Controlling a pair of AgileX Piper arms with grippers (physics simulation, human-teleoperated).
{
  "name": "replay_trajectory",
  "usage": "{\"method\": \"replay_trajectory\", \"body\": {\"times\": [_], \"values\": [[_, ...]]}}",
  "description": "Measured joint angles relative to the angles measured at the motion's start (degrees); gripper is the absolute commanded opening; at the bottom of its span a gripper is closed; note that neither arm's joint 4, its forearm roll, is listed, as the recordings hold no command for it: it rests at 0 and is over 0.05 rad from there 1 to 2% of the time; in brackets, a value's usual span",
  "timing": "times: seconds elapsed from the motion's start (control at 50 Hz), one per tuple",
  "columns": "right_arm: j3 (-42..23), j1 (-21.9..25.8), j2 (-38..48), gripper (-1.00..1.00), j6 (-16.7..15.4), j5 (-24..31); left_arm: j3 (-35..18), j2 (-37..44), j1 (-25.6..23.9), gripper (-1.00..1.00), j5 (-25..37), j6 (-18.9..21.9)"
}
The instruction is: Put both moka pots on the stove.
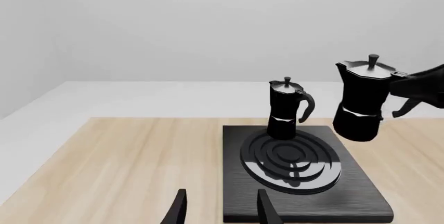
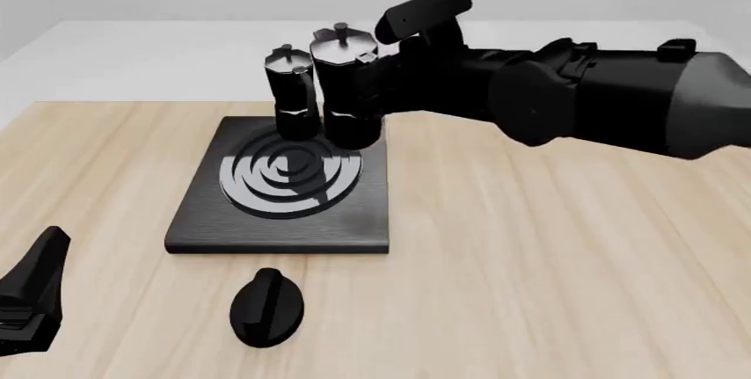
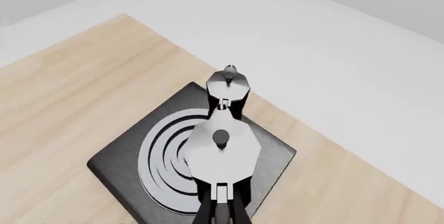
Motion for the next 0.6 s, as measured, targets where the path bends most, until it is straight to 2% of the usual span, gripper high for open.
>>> {"method": "replay_trajectory", "body": {"times": [0.6], "values": [[-4.16, 5.54, 5.49, -1.0, 1.39, -0.52, 0.0, 0.0, 0.0, 1.0, 0.0, 0.01]]}}
